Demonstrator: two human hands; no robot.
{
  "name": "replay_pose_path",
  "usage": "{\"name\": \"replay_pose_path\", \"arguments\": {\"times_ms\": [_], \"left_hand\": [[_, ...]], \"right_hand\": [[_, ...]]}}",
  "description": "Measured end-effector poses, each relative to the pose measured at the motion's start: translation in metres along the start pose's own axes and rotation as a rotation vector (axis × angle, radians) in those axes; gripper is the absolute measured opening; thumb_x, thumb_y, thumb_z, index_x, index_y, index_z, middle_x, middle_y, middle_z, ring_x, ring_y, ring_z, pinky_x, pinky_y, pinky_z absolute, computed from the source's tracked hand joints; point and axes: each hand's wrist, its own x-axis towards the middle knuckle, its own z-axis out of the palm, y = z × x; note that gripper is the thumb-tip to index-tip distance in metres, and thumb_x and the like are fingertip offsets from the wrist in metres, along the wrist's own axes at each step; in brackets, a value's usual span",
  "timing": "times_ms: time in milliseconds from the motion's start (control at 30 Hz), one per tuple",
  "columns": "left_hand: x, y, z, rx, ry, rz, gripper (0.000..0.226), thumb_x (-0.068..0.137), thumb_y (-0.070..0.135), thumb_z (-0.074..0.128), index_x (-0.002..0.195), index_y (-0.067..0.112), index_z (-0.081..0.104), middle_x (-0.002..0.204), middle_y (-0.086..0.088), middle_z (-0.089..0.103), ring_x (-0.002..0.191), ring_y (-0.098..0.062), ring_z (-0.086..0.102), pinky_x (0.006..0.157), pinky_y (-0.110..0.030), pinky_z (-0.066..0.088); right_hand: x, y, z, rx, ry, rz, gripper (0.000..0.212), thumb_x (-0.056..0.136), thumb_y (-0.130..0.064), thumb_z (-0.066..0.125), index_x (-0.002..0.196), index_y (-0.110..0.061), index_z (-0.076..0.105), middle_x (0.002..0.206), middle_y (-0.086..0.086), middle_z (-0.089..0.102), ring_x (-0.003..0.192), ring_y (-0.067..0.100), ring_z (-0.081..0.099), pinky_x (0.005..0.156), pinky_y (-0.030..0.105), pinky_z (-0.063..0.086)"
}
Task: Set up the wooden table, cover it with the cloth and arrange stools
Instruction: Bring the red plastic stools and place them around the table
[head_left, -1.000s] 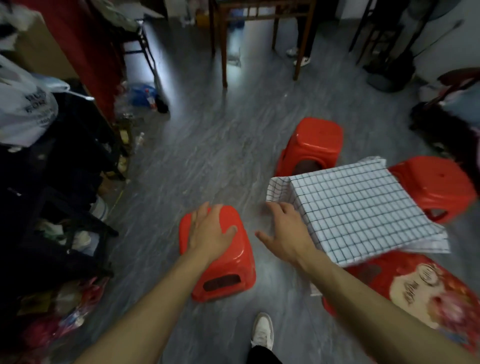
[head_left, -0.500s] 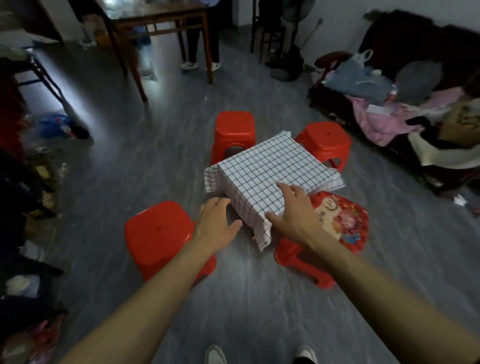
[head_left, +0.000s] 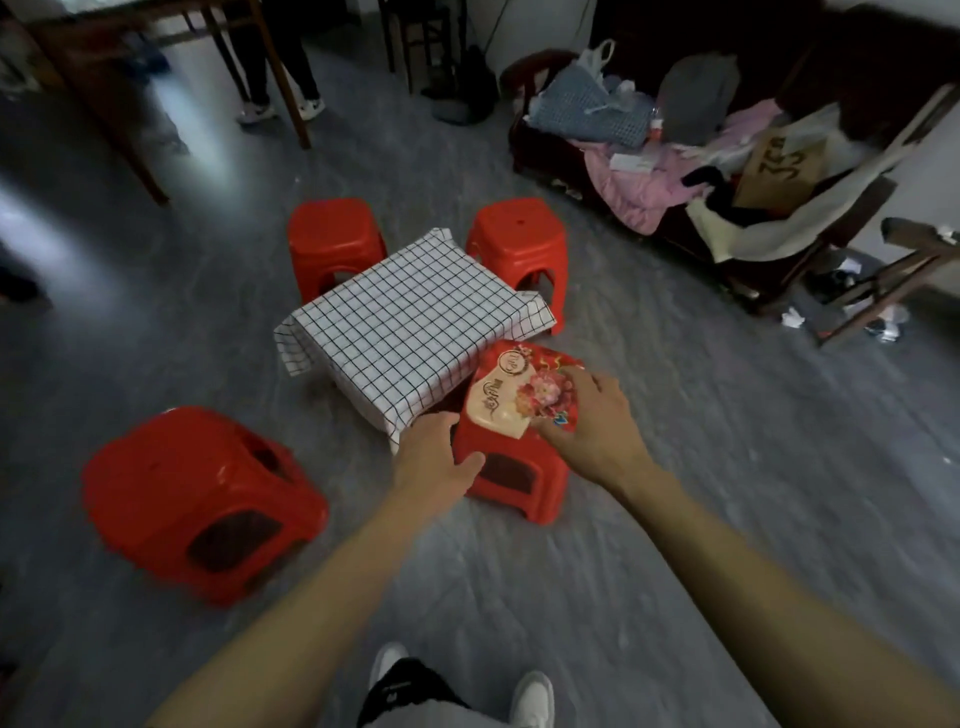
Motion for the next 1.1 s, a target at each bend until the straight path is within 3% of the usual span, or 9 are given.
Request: {"name": "replay_pose_path", "arguments": {"times_ms": [133, 267, 500, 633, 800, 1000, 1100], "left_hand": [[0.017, 0.025, 0.026, 0.034, -0.04, -0.026, 0.067, 0.081, 0.044, 0.071, 0.136, 0.013, 0.051, 0.133, -0.005, 0.055, 0.126, -0.024, 0.047, 0.109, -0.041, 0.038], [0.059, 0.034, 0.035, 0.054, -0.038, -0.06, 0.074, 0.074, 0.054, 0.063, 0.136, 0.015, 0.051, 0.132, -0.005, 0.056, 0.124, -0.026, 0.05, 0.105, -0.046, 0.042], [0.17, 0.079, 0.076, -0.091, -0.051, -0.038, 0.061, 0.083, 0.049, 0.068, 0.133, 0.019, 0.053, 0.13, -0.003, 0.056, 0.122, -0.025, 0.049, 0.104, -0.04, 0.04], [0.207, 0.087, 0.073, -0.175, -0.044, -0.11, 0.057, 0.073, 0.056, 0.062, 0.118, 0.02, 0.059, 0.115, -0.001, 0.062, 0.109, -0.023, 0.056, 0.094, -0.043, 0.048], [0.23, 0.05, 0.063, -0.116, -0.002, -0.215, 0.056, 0.08, 0.048, 0.068, 0.126, 0.021, 0.054, 0.123, 0.0, 0.057, 0.117, -0.025, 0.051, 0.096, -0.04, 0.045], [0.244, 0.033, 0.067, -0.102, 0.112, -0.392, 0.064, 0.082, 0.05, 0.066, 0.136, 0.018, 0.051, 0.133, -0.003, 0.054, 0.124, -0.023, 0.046, 0.104, -0.04, 0.042], [0.249, 0.043, 0.084, -0.091, 0.094, -0.505, 0.07, 0.079, 0.058, 0.06, 0.137, 0.02, 0.049, 0.134, -0.004, 0.053, 0.126, -0.026, 0.046, 0.103, -0.044, 0.042]], "right_hand": [[0.023, 0.033, -0.017, 0.014, -0.037, -0.018, 0.081, 0.071, -0.056, 0.062, 0.142, -0.025, 0.038, 0.143, 0.01, 0.042, 0.131, 0.031, 0.04, 0.106, 0.049, 0.04], [0.061, 0.052, -0.02, 0.066, -0.046, -0.076, 0.075, 0.077, -0.05, 0.063, 0.142, -0.019, 0.043, 0.14, 0.007, 0.047, 0.129, 0.025, 0.042, 0.107, 0.038, 0.036], [0.16, 0.065, -0.029, -0.048, -0.055, -0.095, 0.065, 0.086, -0.039, 0.069, 0.143, -0.02, 0.042, 0.144, 0.008, 0.043, 0.133, 0.023, 0.038, 0.106, 0.031, 0.031], [0.206, 0.063, -0.036, -0.127, -0.121, -0.112, 0.07, 0.087, -0.042, 0.067, 0.146, -0.018, 0.038, 0.148, 0.009, 0.039, 0.136, 0.025, 0.037, 0.11, 0.038, 0.033], [0.244, 0.067, -0.024, -0.154, -0.204, -0.154, 0.067, 0.087, -0.041, 0.069, 0.144, -0.02, 0.042, 0.145, 0.006, 0.045, 0.133, 0.022, 0.041, 0.107, 0.031, 0.032], [0.298, 0.091, 0.005, -0.136, -0.4, -0.222, 0.054, 0.079, -0.044, 0.063, 0.128, -0.022, 0.052, 0.121, 0.0, 0.06, 0.113, 0.022, 0.056, 0.097, 0.04, 0.047], [0.333, 0.101, 0.012, -0.16, -0.457, -0.302, 0.054, 0.082, -0.035, 0.066, 0.131, -0.019, 0.051, 0.126, 0.002, 0.058, 0.12, 0.023, 0.051, 0.099, 0.034, 0.042]]}}
